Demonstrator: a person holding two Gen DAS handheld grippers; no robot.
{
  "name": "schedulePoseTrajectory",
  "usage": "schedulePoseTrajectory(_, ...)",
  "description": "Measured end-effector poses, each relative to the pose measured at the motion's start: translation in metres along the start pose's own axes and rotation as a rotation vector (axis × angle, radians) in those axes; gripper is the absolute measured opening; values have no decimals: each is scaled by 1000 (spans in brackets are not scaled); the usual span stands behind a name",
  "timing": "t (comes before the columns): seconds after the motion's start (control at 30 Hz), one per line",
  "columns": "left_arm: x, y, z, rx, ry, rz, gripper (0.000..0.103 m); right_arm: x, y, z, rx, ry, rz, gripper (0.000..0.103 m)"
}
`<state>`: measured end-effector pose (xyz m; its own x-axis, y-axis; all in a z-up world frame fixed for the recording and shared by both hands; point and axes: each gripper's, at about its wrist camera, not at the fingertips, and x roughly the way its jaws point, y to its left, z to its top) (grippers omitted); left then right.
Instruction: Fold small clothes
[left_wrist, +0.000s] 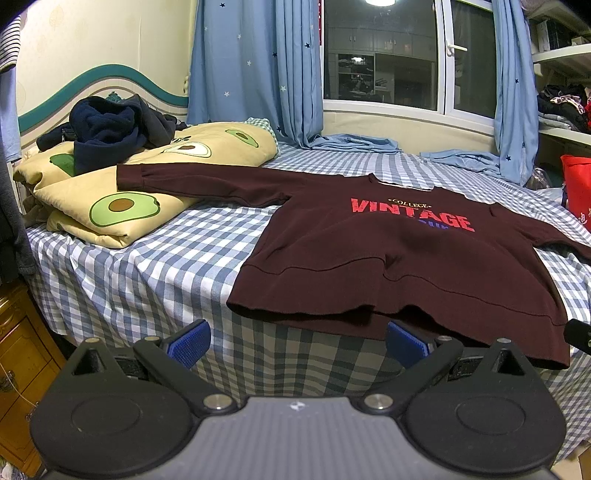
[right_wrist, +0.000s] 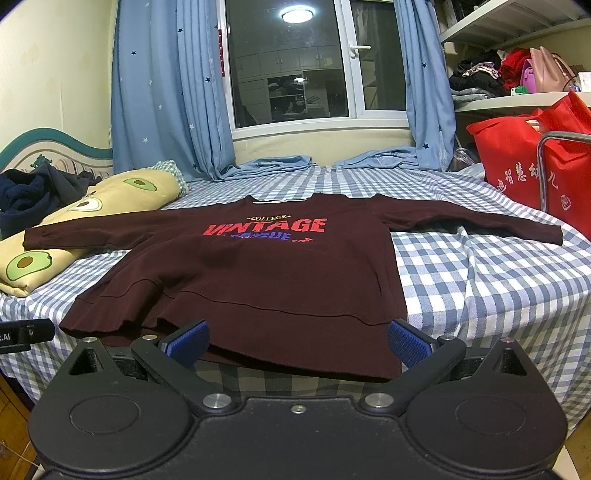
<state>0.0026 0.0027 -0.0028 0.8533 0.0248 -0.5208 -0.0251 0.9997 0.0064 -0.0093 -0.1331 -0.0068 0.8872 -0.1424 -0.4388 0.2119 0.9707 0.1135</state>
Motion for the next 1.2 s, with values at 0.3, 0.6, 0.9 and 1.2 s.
schedulePoseTrajectory(0.3, 0, 0, 0, 0, 0, -1, 102, 2, 1, 0, -2, 1, 0, 103)
schedulePoseTrajectory(0.6, 1, -1, -1, 3, 3, -1, 102, 4, 1, -1, -1, 3, 1, 103)
schedulePoseTrajectory(0.9, 11, -8, 1, 17, 23, -3, 102, 10, -2, -1, 11, 22, 9, 103)
schedulePoseTrajectory(1.2, 20, -15, 7, 33, 55, -2, 102, 17, -7, 5, 10, 31, 8, 103)
